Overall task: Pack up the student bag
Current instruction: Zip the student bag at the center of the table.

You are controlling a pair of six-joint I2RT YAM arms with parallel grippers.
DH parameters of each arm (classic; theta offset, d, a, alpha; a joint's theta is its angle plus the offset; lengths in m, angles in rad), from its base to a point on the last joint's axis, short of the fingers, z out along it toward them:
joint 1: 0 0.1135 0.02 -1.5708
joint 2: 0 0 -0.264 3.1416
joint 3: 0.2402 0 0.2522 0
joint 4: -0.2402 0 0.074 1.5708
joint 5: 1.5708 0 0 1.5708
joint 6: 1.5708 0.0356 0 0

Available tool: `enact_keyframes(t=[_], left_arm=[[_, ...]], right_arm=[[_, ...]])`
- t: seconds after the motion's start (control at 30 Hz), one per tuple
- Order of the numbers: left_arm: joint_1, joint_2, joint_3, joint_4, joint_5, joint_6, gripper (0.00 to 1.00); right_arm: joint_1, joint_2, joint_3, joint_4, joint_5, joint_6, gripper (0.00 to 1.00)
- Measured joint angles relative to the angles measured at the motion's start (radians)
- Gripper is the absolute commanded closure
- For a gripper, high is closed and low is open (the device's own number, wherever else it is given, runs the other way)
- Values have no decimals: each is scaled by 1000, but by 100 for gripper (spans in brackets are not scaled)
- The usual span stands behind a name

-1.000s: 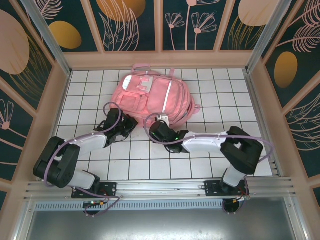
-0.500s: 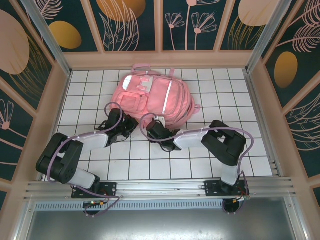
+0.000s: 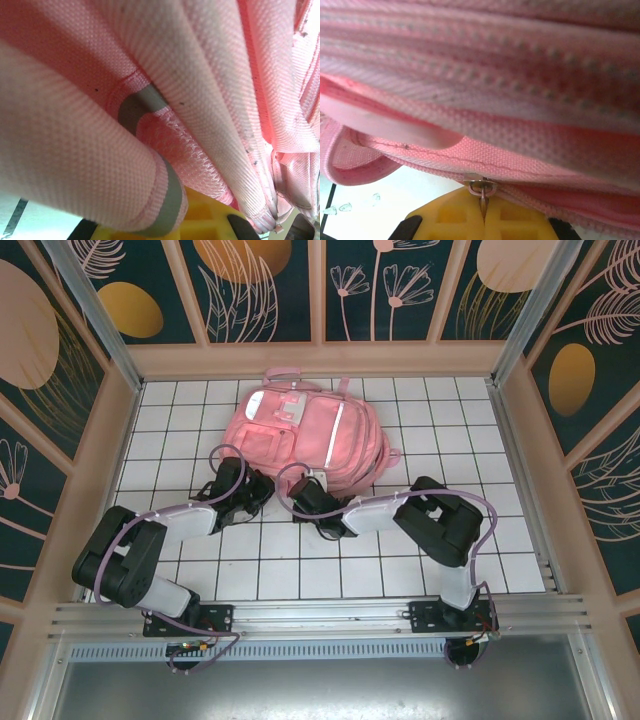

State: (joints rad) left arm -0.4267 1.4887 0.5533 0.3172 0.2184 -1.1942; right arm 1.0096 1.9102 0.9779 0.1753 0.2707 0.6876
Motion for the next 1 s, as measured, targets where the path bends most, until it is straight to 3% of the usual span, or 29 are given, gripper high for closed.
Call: enact_keyframes(t=[0.43,0.73,0.97,1.0], left_arm=[[12,-83,34,-146,-63,45,100],[151,-181,11,-242,-69,100,100],[329,-167,55,-332,-13,196,100],[349,-152,76,-351,-8,208,95]], right_arm=[[13,-138,-8,-248,125,82,100],[-44,-340,-169,-351,179,130,100],[-63,-409,-184,-310,106,27,100],[-58,-405,-175,-307,92,9,100]])
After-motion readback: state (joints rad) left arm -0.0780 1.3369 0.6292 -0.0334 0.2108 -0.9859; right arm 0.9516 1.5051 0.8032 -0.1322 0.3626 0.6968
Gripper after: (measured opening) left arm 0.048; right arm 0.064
